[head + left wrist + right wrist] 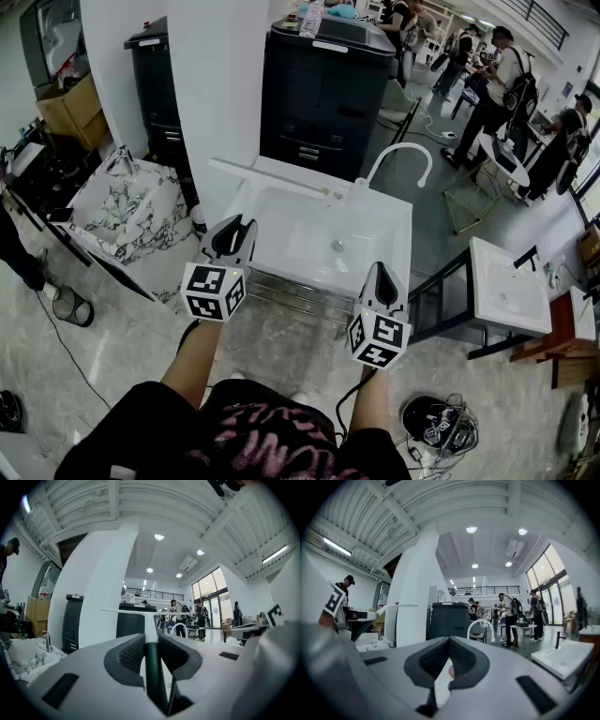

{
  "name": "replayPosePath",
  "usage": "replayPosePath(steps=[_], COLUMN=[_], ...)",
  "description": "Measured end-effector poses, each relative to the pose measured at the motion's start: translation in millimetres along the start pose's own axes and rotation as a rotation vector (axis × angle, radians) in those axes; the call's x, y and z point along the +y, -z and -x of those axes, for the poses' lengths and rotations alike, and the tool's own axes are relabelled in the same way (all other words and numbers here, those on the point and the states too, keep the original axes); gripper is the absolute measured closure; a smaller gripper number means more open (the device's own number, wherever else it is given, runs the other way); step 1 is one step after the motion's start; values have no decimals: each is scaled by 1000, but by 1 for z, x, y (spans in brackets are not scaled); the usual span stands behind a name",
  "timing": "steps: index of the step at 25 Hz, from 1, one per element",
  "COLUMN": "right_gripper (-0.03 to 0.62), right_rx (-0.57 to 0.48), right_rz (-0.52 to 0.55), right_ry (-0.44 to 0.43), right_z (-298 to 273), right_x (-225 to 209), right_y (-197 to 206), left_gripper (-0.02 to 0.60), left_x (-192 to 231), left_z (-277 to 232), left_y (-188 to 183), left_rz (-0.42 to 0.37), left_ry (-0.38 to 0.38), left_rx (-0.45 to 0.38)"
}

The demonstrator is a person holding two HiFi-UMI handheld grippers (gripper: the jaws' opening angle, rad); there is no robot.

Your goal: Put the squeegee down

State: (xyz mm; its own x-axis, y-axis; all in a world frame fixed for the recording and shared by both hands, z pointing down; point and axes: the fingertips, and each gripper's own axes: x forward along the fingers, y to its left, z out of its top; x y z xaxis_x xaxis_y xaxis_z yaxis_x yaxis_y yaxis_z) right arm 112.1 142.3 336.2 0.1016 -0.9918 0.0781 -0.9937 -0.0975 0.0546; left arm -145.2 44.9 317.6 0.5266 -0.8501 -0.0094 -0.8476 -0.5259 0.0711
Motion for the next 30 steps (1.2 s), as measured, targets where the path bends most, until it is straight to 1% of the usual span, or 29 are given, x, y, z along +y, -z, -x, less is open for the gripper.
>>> replayPosePath(steps=[6,10,13,16,20,26,30], right_gripper=[574,574,574,574,572,572,572], right_rx=[-12,-12,-3,-15,-51,-51,-31], right_rz=[-14,-11,-6,-8,5,5,-19], right_ry=[11,17,16,14,40,58,41], right_z=[0,0,-1,-1,0,-1,-6], right_x=[-5,-5,-3,4,16,33,35], right_y=[-2,-3,0,-1,-5,5,12], left_gripper=[485,485,485,485,485,485,485], left_x=[-2,0,1,3,13,26,28], left_z=[-2,-2,-2,-1,0,1,-3], left_y=[4,7,7,9,12,25,29], left_rz=[-3,12,-1,2,5,-10,-12], left_ry=[9,8,8,20,37,64,60], left_rx=[4,11,13,17,26,57,73])
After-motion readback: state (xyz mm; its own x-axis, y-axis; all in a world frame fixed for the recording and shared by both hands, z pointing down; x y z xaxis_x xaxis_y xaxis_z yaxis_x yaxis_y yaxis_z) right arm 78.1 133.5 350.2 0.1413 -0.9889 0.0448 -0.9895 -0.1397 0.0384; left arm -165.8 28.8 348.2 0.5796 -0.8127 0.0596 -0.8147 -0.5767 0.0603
